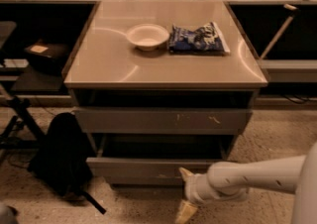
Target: Close middle drawer
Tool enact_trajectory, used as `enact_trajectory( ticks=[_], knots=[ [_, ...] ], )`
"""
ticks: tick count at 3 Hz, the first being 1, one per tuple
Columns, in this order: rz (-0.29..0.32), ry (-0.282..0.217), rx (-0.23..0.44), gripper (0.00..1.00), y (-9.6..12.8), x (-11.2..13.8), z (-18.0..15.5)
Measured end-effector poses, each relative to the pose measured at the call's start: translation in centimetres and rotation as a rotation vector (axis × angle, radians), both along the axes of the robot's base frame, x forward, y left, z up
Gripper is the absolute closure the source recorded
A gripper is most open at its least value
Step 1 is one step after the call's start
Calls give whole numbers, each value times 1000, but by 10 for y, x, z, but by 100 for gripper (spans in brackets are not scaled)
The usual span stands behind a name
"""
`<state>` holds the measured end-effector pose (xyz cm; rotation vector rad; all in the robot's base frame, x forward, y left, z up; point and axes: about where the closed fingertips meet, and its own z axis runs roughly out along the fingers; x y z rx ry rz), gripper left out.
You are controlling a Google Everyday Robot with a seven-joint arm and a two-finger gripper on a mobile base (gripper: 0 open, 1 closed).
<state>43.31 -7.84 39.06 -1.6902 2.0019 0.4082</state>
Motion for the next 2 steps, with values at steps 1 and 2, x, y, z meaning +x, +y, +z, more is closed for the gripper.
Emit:
enact_trajectory(
  ticks=[1,2],
  knots=[
    [-16,37,-25,0,0,31,-23],
    [-23,53,-37,0,10,74,-47]
  ],
)
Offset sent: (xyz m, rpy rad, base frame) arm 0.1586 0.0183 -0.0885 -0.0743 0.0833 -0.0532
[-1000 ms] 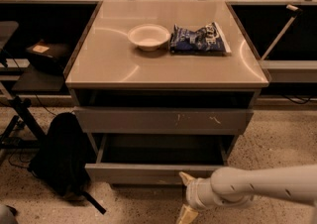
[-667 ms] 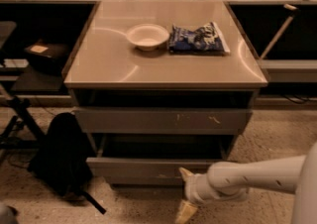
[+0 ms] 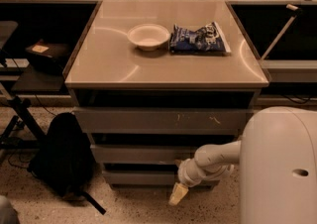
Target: Close middle drawer
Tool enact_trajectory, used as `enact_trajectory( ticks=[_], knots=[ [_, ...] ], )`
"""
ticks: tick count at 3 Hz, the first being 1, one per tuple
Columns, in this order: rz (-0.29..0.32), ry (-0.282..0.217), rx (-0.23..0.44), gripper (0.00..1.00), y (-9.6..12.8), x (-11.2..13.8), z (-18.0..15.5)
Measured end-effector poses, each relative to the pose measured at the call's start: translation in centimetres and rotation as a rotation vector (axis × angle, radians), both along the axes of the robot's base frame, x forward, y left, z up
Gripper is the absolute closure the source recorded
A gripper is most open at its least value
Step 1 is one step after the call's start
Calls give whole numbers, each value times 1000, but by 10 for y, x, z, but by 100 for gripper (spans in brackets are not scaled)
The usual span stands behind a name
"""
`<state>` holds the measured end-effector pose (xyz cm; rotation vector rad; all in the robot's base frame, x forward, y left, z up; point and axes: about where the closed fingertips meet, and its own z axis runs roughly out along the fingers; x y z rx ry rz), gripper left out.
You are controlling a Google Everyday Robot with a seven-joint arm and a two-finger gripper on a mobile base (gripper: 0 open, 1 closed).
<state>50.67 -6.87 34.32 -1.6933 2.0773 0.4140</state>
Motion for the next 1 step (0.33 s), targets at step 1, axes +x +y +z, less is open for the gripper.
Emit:
enact_trajectory(
  ticks=[1],
  knots=[
    [0,0,0,0,0,0,0]
  ],
)
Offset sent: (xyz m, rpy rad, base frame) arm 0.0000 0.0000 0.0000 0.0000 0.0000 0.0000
